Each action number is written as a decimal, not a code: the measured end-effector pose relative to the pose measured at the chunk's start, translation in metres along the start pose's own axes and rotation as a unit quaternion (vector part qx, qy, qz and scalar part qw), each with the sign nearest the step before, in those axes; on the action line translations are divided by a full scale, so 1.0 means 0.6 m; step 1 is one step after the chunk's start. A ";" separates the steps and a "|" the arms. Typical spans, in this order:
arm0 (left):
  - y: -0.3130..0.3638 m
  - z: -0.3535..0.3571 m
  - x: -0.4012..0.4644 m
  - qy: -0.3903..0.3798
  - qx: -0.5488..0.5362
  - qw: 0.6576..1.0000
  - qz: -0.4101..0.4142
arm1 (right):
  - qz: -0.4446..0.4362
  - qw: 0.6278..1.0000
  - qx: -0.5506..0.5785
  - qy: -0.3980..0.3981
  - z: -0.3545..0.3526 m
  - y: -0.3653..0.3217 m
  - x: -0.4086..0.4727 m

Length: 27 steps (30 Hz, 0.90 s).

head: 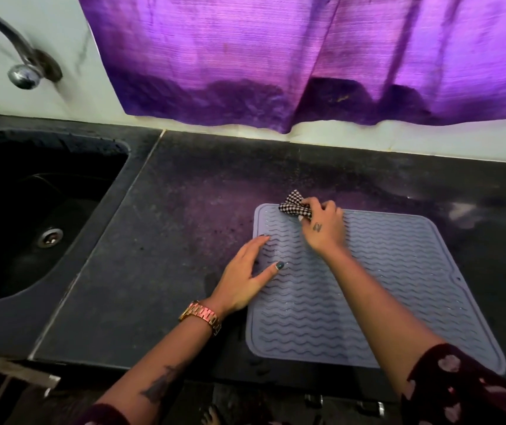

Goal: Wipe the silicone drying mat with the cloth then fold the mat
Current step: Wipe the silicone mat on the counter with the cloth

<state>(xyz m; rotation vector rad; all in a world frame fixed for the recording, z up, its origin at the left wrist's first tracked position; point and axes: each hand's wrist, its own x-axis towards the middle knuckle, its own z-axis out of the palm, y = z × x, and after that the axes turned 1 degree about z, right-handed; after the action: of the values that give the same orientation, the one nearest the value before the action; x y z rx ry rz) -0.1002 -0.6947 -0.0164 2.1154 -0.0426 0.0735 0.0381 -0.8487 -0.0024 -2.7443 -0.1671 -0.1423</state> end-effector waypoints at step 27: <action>-0.010 -0.021 -0.042 0.019 -0.094 0.993 -0.071 | 0.284 0.949 -0.043 0.133 -0.100 0.218 0.038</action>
<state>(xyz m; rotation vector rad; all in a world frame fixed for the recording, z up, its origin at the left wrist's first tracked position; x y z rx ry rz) -0.1251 -0.6805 -0.0167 1.9218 0.1195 0.0233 0.0741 -0.9895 0.0069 -2.6974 0.7111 -0.3581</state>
